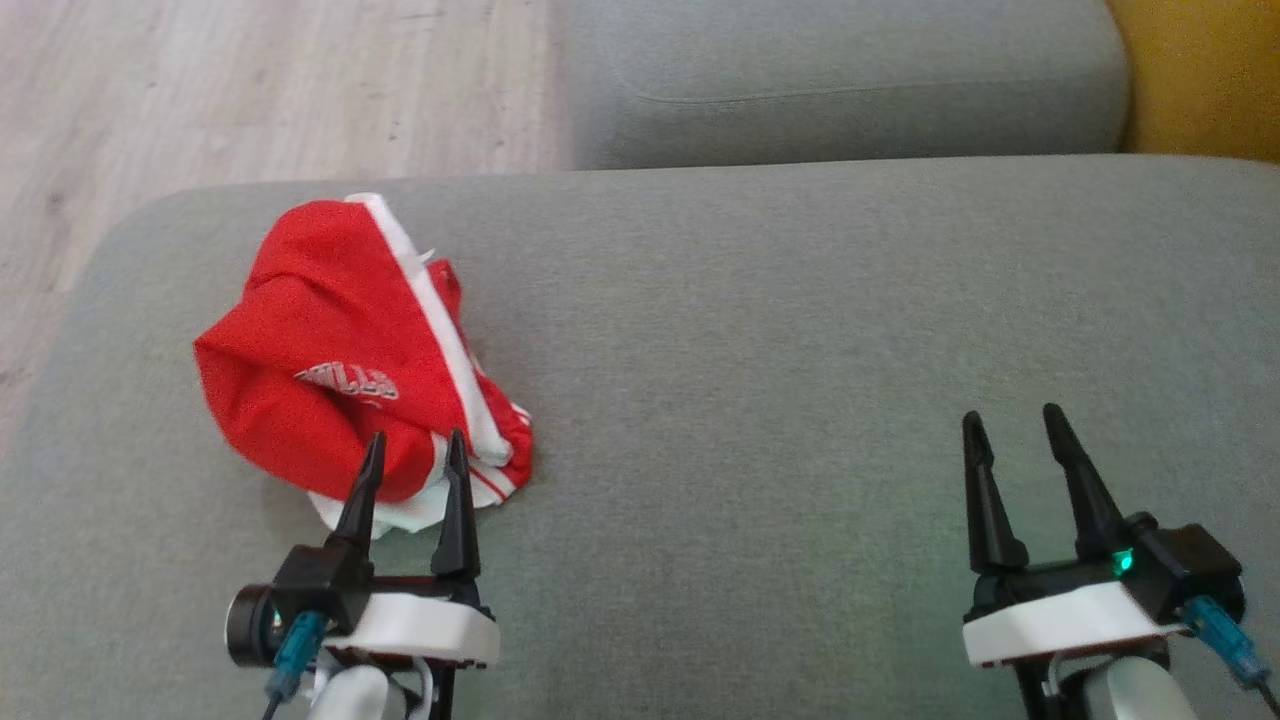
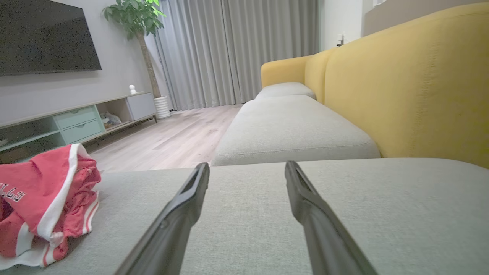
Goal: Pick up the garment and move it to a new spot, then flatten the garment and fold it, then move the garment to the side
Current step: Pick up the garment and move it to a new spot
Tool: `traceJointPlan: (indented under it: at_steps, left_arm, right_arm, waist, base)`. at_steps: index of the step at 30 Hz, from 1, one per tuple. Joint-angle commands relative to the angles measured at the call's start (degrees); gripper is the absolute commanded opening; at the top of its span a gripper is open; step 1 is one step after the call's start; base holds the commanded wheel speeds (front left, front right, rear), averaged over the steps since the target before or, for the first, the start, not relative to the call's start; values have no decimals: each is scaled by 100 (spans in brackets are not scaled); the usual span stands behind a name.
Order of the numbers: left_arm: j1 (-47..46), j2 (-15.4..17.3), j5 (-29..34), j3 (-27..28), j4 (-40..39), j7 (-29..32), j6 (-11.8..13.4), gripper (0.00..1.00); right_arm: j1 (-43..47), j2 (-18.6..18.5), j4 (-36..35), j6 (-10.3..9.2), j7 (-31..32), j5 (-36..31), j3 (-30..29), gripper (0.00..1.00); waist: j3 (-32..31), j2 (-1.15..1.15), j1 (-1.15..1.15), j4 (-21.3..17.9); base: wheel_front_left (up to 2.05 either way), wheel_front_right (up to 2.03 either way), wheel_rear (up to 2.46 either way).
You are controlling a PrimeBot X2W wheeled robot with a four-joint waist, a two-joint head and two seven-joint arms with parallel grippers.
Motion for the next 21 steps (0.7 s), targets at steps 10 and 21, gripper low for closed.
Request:
traceJointPlan:
  at_steps: [10, 21]
  left_arm:
    - [-117, -4, 48, 376, -246, -61, 74, 100]
    - [16, -5, 232, 550, -281, -61, 90, 100]
  right_arm:
    - [-77, -51, -212, -4, -62, 55, 427, 100]
    - [-28, -51, -194, -4, -62, 122, 718, 100]
  waist:
    - [-78, 0, 0, 836]
    - [-195, 0, 0, 1588]
  base:
    - [0, 0, 0]
    - [0, 0, 0]
